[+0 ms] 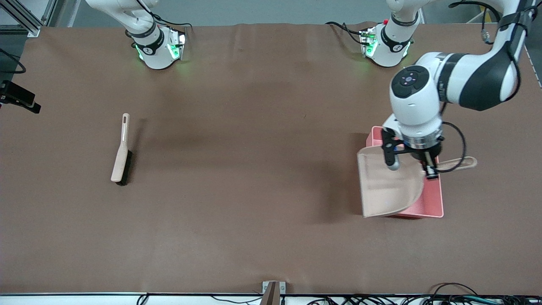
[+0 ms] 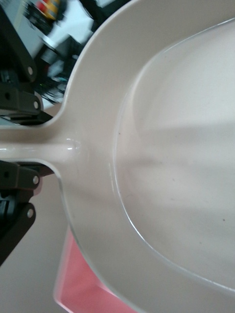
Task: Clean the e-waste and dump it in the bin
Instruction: 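Move the empty dustpan back and lower it onto the table with the left gripper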
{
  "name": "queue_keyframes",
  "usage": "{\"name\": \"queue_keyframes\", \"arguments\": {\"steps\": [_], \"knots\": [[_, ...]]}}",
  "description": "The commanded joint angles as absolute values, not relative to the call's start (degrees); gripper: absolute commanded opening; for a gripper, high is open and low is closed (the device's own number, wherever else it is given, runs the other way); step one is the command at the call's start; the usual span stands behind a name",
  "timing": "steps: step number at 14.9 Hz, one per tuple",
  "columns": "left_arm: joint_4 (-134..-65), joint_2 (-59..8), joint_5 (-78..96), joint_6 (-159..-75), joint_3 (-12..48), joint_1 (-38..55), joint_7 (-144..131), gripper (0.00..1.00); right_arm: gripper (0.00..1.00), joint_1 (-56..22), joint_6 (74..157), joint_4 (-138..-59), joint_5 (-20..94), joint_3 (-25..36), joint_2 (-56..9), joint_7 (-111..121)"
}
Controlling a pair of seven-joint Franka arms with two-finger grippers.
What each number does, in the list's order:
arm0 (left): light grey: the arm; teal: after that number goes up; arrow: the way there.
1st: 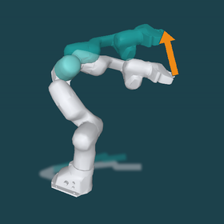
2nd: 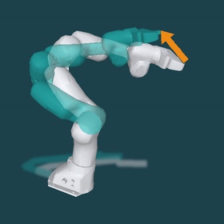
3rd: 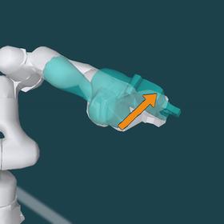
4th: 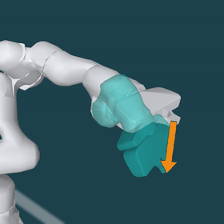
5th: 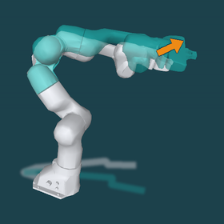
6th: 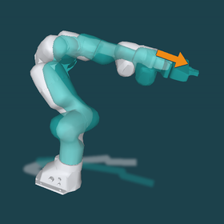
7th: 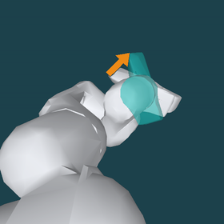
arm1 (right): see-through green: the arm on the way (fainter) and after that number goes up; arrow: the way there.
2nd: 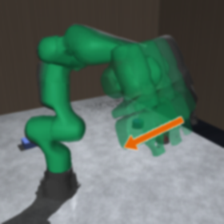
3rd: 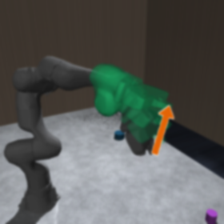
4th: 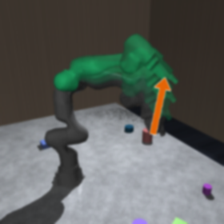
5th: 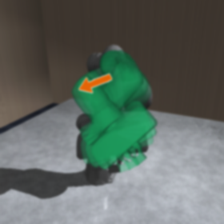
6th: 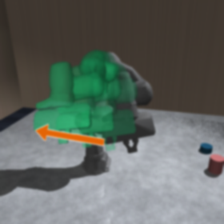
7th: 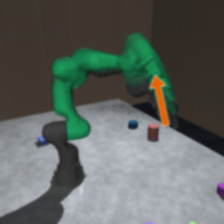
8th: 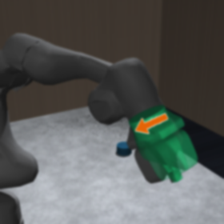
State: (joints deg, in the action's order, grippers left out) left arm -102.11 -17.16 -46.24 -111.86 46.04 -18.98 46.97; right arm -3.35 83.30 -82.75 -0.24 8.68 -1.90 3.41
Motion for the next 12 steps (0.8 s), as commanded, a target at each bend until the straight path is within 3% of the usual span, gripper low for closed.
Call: {"name": "queue_keyframes", "arguments": {"steps": [1, 5, 8, 12], "knots": [[-96.34, -24.06, -42.28, -110.48, 46.14, -14.08, 45.0, 0.09, 1.0, -6.14, 82.36, -82.18, -1.14, 8.44, -1.15, 3.51], [-92.81, -32.16, -36.75, -110.48, 46.06, -9.33, 43.17, 0.09, 1.0, -5.02, 81.03, -83.41, -0.97, 8.61, 0.09, 3.96], [-92.9, -35.41, -37.35, -110.57, 45.79, -3.19, 32.9, 0.09, 1.0, 4.46, 81.56, -83.15, -0.52, 0.37, 0.09, 4.04], [-92.81, -40.77, -41.91, -110.65, 43.33, 4.65, 24.98, 0.09, 1.0, 5.18, 82.18, -83.05, 0.0, 0.18, -0.26, 3.87]]}}
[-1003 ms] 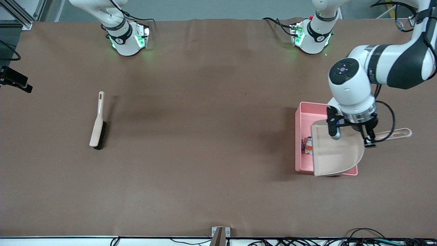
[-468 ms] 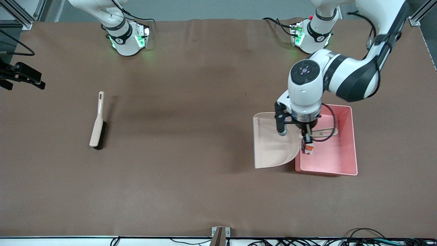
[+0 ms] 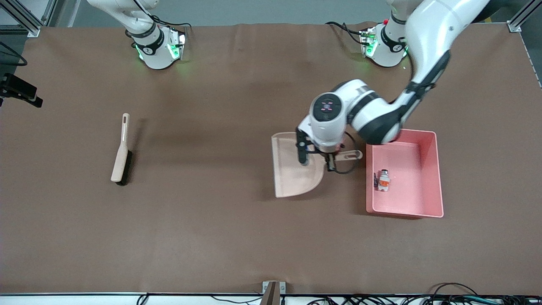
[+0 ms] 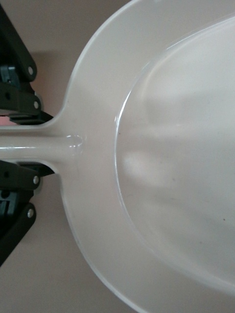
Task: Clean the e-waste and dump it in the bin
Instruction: 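Move the empty dustpan back and lower it onto the table with the left gripper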
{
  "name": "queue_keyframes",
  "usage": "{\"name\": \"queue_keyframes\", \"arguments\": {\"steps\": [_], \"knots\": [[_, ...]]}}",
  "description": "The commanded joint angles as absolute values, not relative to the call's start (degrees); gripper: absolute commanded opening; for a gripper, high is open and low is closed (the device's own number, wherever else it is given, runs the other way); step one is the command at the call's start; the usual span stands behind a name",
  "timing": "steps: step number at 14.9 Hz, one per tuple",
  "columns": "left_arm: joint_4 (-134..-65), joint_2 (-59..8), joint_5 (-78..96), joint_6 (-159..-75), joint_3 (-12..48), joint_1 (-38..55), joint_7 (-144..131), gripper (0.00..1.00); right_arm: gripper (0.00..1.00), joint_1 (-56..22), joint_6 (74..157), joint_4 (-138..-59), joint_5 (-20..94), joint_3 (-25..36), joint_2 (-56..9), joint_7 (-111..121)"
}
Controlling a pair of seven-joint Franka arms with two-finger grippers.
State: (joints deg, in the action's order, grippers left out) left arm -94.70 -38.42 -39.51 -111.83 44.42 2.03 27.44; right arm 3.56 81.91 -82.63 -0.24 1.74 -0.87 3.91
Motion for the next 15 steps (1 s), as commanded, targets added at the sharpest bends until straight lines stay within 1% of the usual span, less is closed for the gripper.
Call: {"name": "queue_keyframes", "arguments": {"steps": [1, 2, 4, 5, 8, 15], "knots": [[-92.81, -41.74, -42.1, -110.65, 43.33, 5.53, 23.48, 0.09, 1.0, 5.1, 81.83, -83.75, 0.26, 0.18, -0.26, 3.87], [-92.81, -42.53, -42.45, -111.0, 43.24, 6.58, 21.64, 0.09, 1.0, 5.01, 82.44, -85.33, 0.44, 0.09, -0.26, 3.95], [-92.81, -43.33, -43.33, -111.09, 42.63, 9.04, 19.26, 0.09, 1.0, 4.05, 88.65, -87.36, 0.27, -0.17, 0.09, 4.04], [-92.81, -43.33, -43.68, -111.18, 41.67, 9.92, 18.99, 0.09, 1.0, 3.87, 89.73, -87.54, 0.26, -0.18, -0.09, 3.87], [-92.9, -44.03, -46.47, -111.27, 40.87, 11.07, 19.07, 0.1, 1.0, 3.87, 91.23, -87.1, 0.0, -0.18, -0.44, 4.04], [-92.81, -45.97, -48.25, -111.36, 40.78, 11.08, 19.16, 0.11, 1.0, 3.52, 90.79, -87.62, 0.44, -0.26, -0.44, 3.87]]}}
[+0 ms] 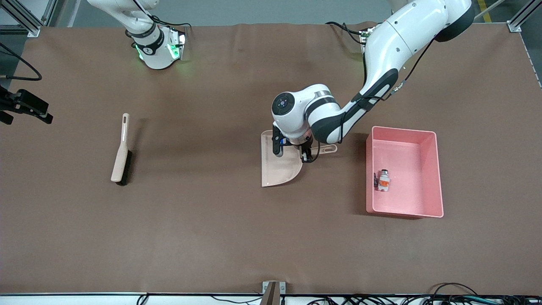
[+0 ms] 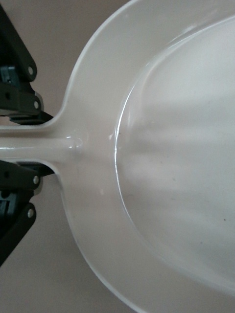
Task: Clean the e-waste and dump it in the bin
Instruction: 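Move the empty dustpan back and lower it onto the table with the left gripper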
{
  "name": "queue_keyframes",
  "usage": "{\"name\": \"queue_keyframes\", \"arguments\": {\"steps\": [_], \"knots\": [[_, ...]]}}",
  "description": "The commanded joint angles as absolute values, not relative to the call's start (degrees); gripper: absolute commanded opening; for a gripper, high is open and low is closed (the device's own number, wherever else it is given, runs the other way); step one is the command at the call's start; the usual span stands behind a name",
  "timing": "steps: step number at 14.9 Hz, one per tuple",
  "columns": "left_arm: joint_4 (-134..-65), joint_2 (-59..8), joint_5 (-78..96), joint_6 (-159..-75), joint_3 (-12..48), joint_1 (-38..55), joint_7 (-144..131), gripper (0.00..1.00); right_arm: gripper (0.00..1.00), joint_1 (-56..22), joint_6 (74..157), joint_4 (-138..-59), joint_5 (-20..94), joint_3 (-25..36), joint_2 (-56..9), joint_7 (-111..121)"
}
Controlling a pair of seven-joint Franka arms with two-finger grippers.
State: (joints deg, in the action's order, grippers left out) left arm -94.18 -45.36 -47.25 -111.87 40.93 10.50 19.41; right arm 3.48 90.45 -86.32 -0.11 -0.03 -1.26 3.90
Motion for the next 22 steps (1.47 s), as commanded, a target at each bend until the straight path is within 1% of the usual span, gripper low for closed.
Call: {"name": "queue_keyframes", "arguments": {"steps": [1, 3, 9, 13, 14, 15, 16, 17, 20, 22], "knots": [[-92.81, -45.97, -48.34, -111.44, 40.78, 11.16, 19.25, 0.11, 1.0, 3.43, 90.53, -87.71, 0.44, -0.26, -0.44, 3.87], [-92.81, -46.05, -51.49, -111.45, 40.69, 10.99, 19.51, 0.12, 1.0, 3.34, 90.61, -87.71, 0.44, -0.26, -0.44, 3.69], [-92.72, -46.93, -51.59, -111.45, 39.64, 10.72, 19.51, 0.13, 1.0, 3.69, 91.67, -87.71, 1.41, -0.18, -0.53, 3.69], [-92.11, -46.85, -51.42, -111.45, 39.46, 11.07, 19.07, 0.2, 1.0, 3.43, 91.41, -87.63, 1.32, -0.18, -0.44, 3.52], [-91.5, -46.85, -51.15, -111.45, 39.46, 11.07, 18.9, 0.34, 1.0, 3.43, 91.41, -87.71, 1.32, -0.18, -0.44, 3.52], [-91.49, -46.85, -51.07, -111.45, 39.55, 11.07, 18.98, 0.47, 1.0, 3.43, 91.41, -87.71, 1.32, -0.18, -0.44, 3.52], [-91.49, -46.58, -50.89, -111.45, 39.55, 10.99, 18.72, 0.68, 1.0, 3.43, 91.41, -87.63, 1.32, -0.18, -0.44, 3.52], [-91.41, -46.32, -50.98, -111.45, 39.55, 10.9, 19.07, 1.0, 1.0, 3.43, 91.23, -87.71, 1.32, -0.18, -0.44, 3.52], [-90.62, -45.1, -50.63, -110.66, 40.08, 10.81, 18.9, 1.0, 1.0, 3.34, 91.41, -87.63, 1.32, -0.18, -0.44, 3.52], [-89.22, -42.9, -46.26, -109.96, 40.08, 9.94, 18.81, 1.0, 1.0, 3.34, 91.14, -87.71, 1.32, -0.18, -0.44, 3.6]]}}
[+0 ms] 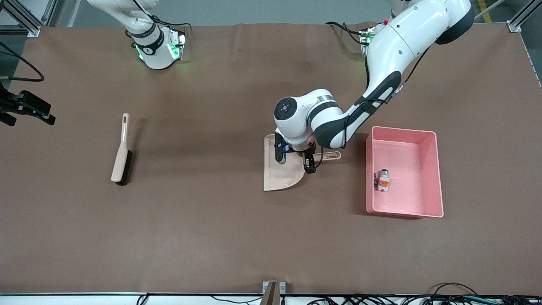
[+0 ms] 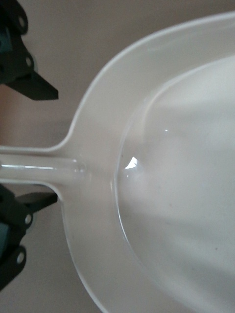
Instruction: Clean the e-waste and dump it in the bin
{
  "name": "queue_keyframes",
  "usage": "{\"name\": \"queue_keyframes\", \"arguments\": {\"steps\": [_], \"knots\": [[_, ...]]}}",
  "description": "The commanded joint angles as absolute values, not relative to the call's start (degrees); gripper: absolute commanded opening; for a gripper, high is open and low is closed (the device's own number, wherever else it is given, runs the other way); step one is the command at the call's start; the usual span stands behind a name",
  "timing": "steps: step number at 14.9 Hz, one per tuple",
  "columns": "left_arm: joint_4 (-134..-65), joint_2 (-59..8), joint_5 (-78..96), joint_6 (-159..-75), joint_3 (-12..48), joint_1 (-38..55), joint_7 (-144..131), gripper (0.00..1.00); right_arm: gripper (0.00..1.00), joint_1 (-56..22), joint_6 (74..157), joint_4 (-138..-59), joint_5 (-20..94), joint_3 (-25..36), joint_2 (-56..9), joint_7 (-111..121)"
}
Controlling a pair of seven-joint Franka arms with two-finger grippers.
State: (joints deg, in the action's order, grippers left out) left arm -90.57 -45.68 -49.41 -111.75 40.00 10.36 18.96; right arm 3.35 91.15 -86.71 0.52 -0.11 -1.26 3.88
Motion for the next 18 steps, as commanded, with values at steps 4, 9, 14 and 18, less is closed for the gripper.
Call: {"name": "queue_keyframes", "arguments": {"steps": [4, 9, 14, 18], "knots": [[-80.61, -38.33, -37.9, -98.56, 39.99, 9.76, 14.27, 1.0, 1.0, 3.43, 91.41, -87.71, 1.32, -0.18, -0.44, 3.52], [-78.75, -30.51, -35.96, -96.42, 39.9, 5.99, -1.48, 1.0, 1.0, 3.51, 91.41, -87.71, 1.32, -0.18, -0.44, 3.6], [-76.9, -23.75, -26.22, -96.42, 39.81, -2.16, -9.38, 1.0, 1.0, 3.43, 91.32, -87.71, 1.32, -0.18, -0.44, 3.52], [-79.09, -15.23, -14.88, -96.33, 28.79, -1.78, -10.81, 1.0, 1.0, 3.52, 91.23, -87.71, 1.32, -0.18, -0.44, 3.52]]}}
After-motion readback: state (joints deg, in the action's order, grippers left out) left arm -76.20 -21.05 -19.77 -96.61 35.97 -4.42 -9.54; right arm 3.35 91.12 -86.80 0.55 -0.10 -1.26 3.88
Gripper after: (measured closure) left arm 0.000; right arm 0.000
